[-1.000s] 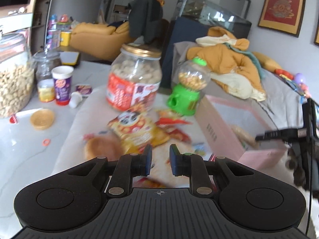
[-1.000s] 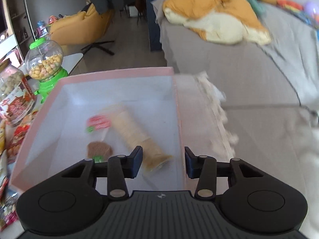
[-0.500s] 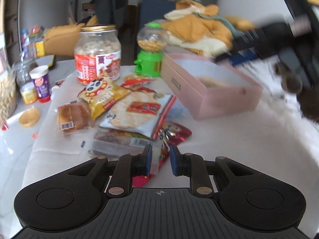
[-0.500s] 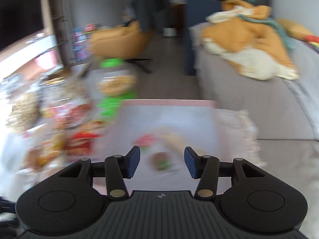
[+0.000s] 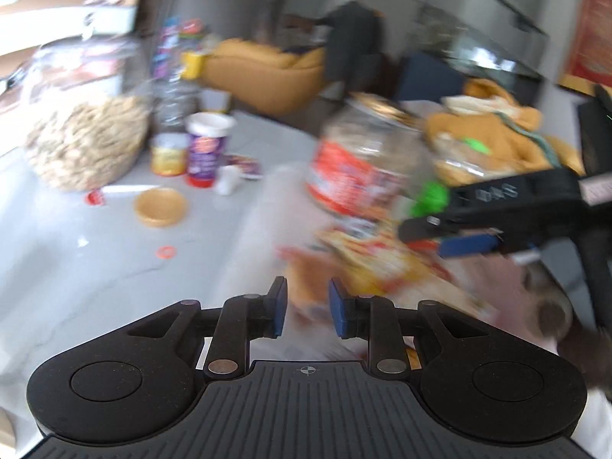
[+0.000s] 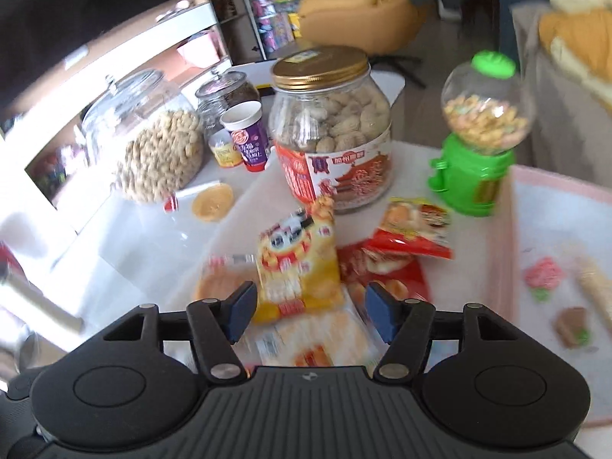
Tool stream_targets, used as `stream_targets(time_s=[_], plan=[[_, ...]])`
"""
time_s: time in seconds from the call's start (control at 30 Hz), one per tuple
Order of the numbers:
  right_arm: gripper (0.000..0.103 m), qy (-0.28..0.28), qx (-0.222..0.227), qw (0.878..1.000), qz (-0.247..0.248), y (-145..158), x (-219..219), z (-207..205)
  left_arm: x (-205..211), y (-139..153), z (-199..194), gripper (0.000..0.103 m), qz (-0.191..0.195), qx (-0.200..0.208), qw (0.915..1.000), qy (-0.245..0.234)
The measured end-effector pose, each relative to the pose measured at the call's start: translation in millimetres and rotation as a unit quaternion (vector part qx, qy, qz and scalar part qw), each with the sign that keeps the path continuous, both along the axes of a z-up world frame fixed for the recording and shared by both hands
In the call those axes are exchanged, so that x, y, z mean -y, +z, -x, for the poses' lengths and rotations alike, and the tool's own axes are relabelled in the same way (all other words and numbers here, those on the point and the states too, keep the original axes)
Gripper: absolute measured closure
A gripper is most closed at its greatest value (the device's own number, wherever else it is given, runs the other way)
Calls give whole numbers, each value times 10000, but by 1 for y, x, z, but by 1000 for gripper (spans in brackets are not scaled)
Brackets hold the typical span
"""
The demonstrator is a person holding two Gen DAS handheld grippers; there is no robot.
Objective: Organize snacks
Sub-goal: 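Grasp the yellow panda-print snack bag with the right gripper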
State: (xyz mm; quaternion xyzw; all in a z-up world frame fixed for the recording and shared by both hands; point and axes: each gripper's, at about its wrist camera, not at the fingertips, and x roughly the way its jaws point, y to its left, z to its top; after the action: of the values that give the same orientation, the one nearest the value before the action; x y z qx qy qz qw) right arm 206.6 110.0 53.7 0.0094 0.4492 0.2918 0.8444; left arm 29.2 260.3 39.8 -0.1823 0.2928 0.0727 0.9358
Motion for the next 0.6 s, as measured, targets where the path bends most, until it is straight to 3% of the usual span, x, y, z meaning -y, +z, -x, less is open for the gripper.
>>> stream_targets(time_s=[0.07,0.13,0.23,0.33,0.6], plan=[[38,10,-149,9999,-72,-11,-13,-17,-9,-4,-10,76,169,-74,9998,-17],[37,116,-231,9994,234,-21,-33,-28,-9,-6,-13,76,136,-110,9998,-122],[36,252,92,9944,1020,-37,-61,-28,-6,-10,-15,76,73,-186,9993,-314],[35,457,434,9901,1255,-41,-72,-13,-3,-15,-8,75,86,-197,9988,-431],[54,454,596,9869,1426,-16,-39,5,3,-18,39,75,425,-445,9979,-198]])
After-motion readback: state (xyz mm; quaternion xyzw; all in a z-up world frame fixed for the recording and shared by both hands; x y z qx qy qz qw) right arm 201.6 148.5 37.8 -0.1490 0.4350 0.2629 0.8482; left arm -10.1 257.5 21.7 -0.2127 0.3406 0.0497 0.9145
